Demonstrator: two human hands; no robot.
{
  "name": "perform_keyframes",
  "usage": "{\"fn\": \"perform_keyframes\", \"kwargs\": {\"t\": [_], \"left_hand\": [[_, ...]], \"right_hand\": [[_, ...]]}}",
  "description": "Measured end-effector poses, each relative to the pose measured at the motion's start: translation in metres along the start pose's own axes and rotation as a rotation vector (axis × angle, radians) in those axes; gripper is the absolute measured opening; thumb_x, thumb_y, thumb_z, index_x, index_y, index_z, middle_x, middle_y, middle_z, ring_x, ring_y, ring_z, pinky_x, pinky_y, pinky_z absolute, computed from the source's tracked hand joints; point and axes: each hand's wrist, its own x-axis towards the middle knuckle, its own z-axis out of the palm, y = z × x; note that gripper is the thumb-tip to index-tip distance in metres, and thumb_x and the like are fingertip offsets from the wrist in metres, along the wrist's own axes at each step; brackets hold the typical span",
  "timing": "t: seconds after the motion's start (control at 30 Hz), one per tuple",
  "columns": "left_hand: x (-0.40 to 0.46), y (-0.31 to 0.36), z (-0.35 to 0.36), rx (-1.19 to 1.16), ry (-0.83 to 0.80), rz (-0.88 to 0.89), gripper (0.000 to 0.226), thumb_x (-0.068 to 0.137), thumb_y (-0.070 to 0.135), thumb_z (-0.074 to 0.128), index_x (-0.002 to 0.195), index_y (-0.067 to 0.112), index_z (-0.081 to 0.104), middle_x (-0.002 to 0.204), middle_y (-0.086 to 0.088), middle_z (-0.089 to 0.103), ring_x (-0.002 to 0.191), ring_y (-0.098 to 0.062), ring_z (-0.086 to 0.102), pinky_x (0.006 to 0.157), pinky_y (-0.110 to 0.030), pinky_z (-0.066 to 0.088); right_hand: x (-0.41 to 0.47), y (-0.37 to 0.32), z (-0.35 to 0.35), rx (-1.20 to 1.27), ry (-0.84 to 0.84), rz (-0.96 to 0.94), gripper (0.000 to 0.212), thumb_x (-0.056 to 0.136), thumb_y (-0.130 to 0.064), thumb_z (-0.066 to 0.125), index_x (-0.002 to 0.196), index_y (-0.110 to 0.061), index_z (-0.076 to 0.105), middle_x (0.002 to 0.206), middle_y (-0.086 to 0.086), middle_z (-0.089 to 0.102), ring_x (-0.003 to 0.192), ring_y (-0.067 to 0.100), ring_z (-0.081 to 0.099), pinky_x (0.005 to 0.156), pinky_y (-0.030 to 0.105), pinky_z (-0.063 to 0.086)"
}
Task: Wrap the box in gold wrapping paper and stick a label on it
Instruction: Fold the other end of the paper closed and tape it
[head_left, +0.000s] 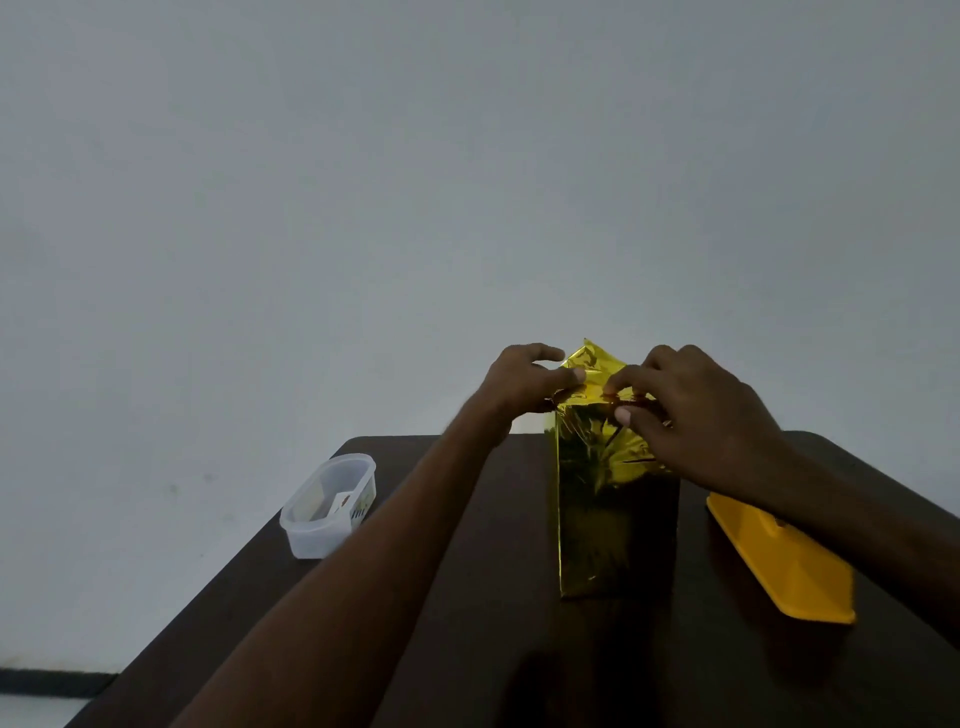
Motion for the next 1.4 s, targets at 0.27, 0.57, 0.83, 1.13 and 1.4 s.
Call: {"fn": "perform_keyframes", "kwargs": {"t": [0.27, 0.57, 0.83, 1.13, 1.4], "left_hand": [[-0.012, 0.004, -0.007, -0.032, 0.078, 0.044, 0.048, 0.081, 0.012, 0.076, 0.124, 0.004, 0.057, 0.089, -0.015, 0.069, 0.060, -0.015, 0.068, 0.054, -0.025, 0.055], [-0.031, 0.031, 0.003, 0.050, 0.116, 0.134, 0.032, 0.090, 0.018, 0.062, 0.120, 0.007, 0.058, 0.076, -0.015, 0.073, 0.061, -0.027, 0.073, 0.058, -0.033, 0.061], [-0.026, 0.031, -0.025, 0.551, 0.032, 0.427, 0.028, 0.084, 0.015, 0.074, 0.110, 0.023, 0.072, 0.102, 0.005, 0.070, 0.087, -0.009, 0.068, 0.074, -0.010, 0.049], [-0.026, 0.050, -0.017, 0.575, 0.108, 0.599, 0.006, 0.079, 0.022, 0.079, 0.084, 0.022, 0.078, 0.076, 0.007, 0.073, 0.077, -0.004, 0.065, 0.072, -0.025, 0.052], [-0.027, 0.068, -0.013, 0.597, 0.045, 0.634, 0.009, 0.076, 0.023, 0.082, 0.083, 0.019, 0.077, 0.073, 0.008, 0.072, 0.070, 0.001, 0.063, 0.063, -0.015, 0.044]], "right_hand": [[0.002, -0.002, 0.002, 0.197, -0.119, 0.088, 0.073, 0.069, -0.088, 0.028, 0.105, -0.030, 0.053, 0.095, -0.012, 0.061, 0.080, 0.009, 0.057, 0.071, 0.036, 0.050], [0.001, -0.019, 0.021, -0.269, 0.048, 0.190, 0.091, 0.063, -0.091, 0.030, 0.108, -0.014, 0.053, 0.103, 0.008, 0.065, 0.099, 0.030, 0.056, 0.078, 0.042, 0.045], [-0.007, -0.012, 0.021, -0.099, 0.087, 0.123, 0.075, 0.068, -0.065, 0.036, 0.117, -0.014, 0.059, 0.121, 0.009, 0.062, 0.111, 0.031, 0.050, 0.085, 0.043, 0.046], [-0.005, 0.019, 0.010, 0.535, -0.093, 0.095, 0.047, 0.067, -0.047, 0.051, 0.110, -0.032, 0.061, 0.104, -0.011, 0.061, 0.092, 0.004, 0.055, 0.085, 0.036, 0.043], [0.007, 0.038, 0.012, 0.942, -0.316, 0.095, 0.036, 0.071, -0.017, 0.056, 0.106, -0.013, 0.065, 0.081, 0.006, 0.063, 0.078, 0.016, 0.062, 0.072, 0.029, 0.053]]}}
